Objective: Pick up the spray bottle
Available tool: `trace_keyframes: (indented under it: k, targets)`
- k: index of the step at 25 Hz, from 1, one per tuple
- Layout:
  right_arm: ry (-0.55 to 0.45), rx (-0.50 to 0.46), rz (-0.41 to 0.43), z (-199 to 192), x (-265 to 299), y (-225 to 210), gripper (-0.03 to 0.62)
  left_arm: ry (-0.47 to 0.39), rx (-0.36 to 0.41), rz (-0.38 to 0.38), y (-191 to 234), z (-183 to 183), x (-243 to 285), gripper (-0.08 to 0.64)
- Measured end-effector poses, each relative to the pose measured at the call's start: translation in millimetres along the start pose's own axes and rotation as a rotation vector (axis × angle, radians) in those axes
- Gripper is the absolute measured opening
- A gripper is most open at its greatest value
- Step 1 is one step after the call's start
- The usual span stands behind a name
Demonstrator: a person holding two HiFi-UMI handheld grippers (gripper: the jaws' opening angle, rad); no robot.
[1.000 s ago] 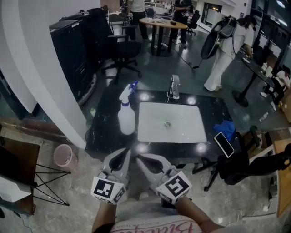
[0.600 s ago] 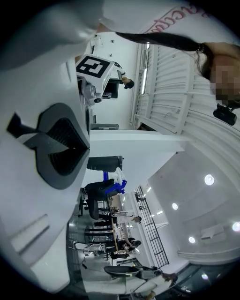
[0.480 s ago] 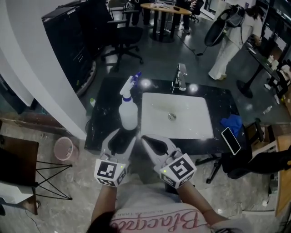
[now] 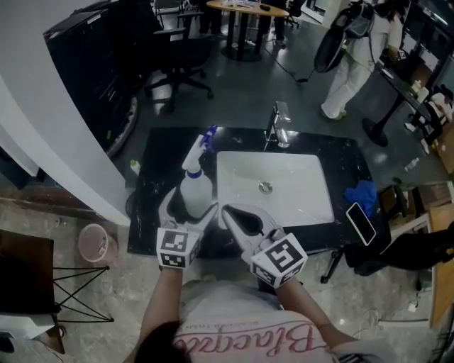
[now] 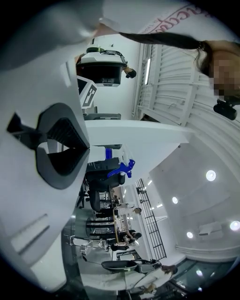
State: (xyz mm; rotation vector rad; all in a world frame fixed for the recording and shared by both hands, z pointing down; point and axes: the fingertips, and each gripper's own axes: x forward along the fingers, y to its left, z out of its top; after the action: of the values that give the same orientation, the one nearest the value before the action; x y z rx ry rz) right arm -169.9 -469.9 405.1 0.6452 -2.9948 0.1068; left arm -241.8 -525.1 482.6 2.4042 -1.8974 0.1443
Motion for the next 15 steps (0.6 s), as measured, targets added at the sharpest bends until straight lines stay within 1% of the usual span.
trace_keyframes:
  k: [4,6,8,11,15]
  targets:
    - [0.007,0.001,-0.032,0,7,-14,0.000,0.007,0.014,-0.057,-3,-3,20,0.454]
    - [0.008,0.002,-0.042,1,10,-18,0.000,-0.001,0.023,-0.059,-2,-2,26,0.447]
    - [0.009,0.002,-0.045,-1,12,-20,0.000,-0.012,0.027,-0.061,0,-1,29,0.403]
    - [0.018,0.005,-0.044,-4,14,-21,0.000,-0.018,0.027,-0.072,0,-1,31,0.405]
    - [0.022,0.010,-0.037,-6,15,-20,0.000,-0.007,0.016,-0.061,-1,-1,33,0.403]
